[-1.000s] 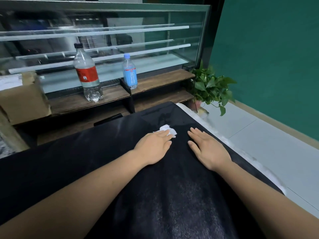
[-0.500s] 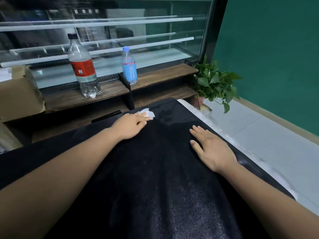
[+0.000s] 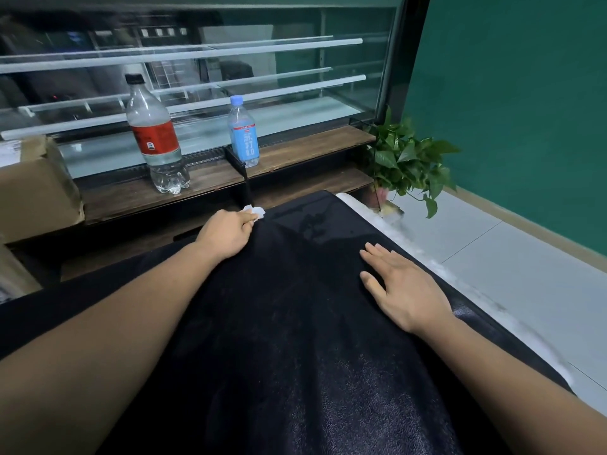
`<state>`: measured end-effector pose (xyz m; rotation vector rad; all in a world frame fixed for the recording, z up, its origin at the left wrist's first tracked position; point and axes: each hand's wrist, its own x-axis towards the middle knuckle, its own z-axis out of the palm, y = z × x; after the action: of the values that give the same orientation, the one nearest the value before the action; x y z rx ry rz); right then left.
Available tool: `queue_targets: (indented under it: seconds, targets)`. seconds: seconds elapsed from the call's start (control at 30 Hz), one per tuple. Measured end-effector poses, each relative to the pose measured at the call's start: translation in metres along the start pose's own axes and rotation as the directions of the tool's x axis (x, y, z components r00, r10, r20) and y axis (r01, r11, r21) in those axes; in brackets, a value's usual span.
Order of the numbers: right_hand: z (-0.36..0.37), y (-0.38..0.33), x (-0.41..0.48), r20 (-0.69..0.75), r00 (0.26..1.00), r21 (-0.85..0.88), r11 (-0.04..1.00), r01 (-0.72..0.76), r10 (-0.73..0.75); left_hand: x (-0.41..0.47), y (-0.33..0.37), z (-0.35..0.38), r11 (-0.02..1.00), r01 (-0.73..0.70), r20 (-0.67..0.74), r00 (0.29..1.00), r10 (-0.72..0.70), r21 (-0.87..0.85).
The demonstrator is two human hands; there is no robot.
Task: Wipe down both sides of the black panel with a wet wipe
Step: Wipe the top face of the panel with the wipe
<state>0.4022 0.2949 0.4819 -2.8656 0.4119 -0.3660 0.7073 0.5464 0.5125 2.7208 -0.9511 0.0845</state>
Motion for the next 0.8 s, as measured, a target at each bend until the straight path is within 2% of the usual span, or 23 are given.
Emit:
queue_targets:
  seconds: [0.1,0.27,0.57,0.8]
  targets:
    - [0.001,0.000,0.000,-0.001,1.000,-0.006,1.000,-0.002,0.002,-0.001,0.014,0.007,1.000,0.024,-0.019,1.000,-0.024,-0.013]
    - [0.001,0.000,0.001,0.007,1.000,-0.009,1.000,0.003,-0.003,-0.006,0.044,0.011,1.000,0.002,0.030,1.000,-0.001,-0.029]
    - [0.000,-0.001,0.000,0.000,1.000,-0.013,1.000,-0.001,0.001,-0.034,0.133,0.020,0.958,-0.285,0.113,0.953,0.280,0.025]
    - [0.000,-0.002,0.001,-0.001,1.000,-0.011,1.000,-0.008,0.008,-0.049,0.167,0.026,0.915,-0.404,0.139,0.905,0.402,-0.014]
